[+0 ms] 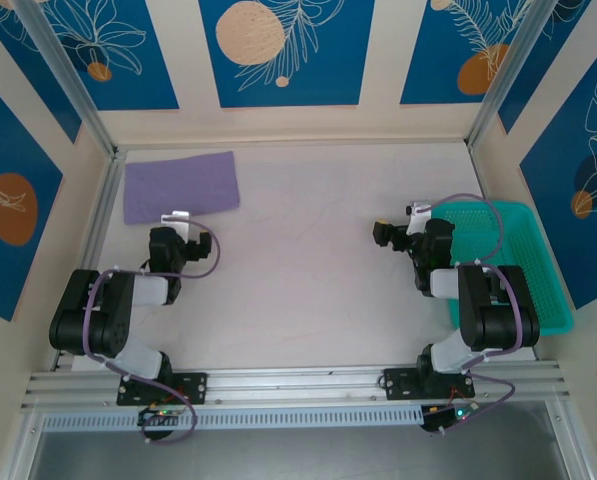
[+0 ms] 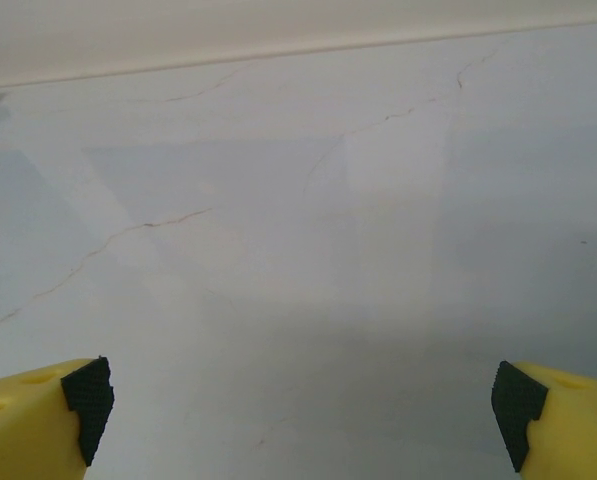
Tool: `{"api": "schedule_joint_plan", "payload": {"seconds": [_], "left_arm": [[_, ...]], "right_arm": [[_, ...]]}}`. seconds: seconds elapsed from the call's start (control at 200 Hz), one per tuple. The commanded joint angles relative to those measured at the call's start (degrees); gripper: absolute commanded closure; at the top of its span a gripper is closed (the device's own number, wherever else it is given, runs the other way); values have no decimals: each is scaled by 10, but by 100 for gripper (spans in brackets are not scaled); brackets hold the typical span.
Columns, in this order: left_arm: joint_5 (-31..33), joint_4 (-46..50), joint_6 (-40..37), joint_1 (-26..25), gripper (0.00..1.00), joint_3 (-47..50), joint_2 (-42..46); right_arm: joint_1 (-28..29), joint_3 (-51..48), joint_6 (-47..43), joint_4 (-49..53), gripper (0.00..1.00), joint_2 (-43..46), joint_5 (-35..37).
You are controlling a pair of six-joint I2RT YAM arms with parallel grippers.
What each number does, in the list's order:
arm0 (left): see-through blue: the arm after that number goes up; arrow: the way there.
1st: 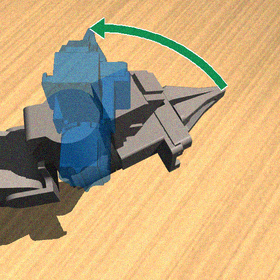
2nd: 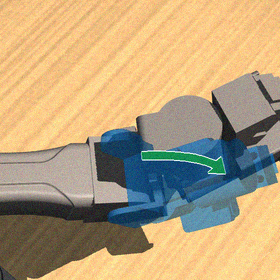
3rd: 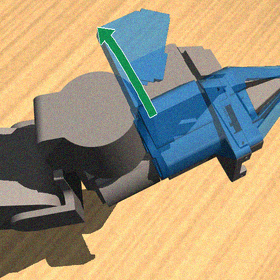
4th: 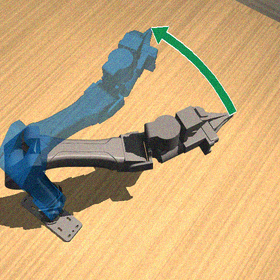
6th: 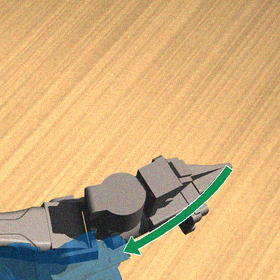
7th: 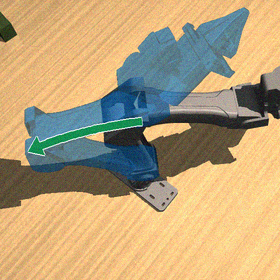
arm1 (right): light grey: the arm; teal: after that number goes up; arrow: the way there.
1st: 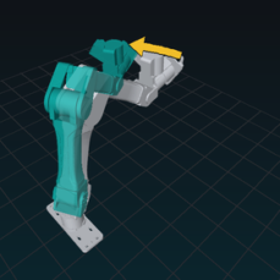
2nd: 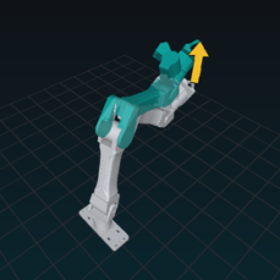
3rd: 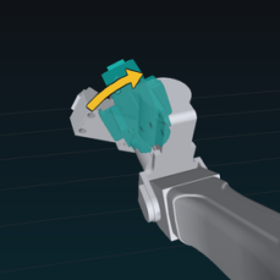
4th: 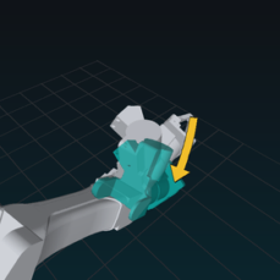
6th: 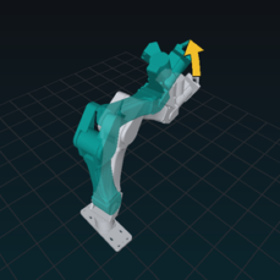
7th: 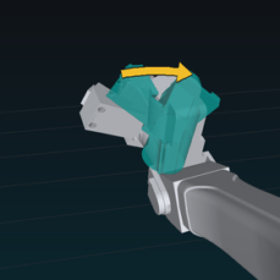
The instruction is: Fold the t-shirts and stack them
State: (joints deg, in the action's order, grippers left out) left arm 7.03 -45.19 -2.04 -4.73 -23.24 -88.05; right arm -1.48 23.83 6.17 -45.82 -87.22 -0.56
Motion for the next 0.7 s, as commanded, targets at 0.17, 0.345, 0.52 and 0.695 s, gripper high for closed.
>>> {"api": "schedule_joint_plan", "payload": {"seconds": [0.17,0.345,0.52,0.695], "left_arm": [[-15,-32,-1,3,0,7,1],[-15,-32,-1,3,0,7,1],[-17,-25,0,4,0,1,-2],[-23,-21,3,8,0,-1,-4]], "right_arm": [[5,4,-7,1,1,-2,14],[8,2,-10,-2,1,-1,20],[9,1,-9,-4,1,-1,21],[8,2,-8,-2,1,-1,20]]}}
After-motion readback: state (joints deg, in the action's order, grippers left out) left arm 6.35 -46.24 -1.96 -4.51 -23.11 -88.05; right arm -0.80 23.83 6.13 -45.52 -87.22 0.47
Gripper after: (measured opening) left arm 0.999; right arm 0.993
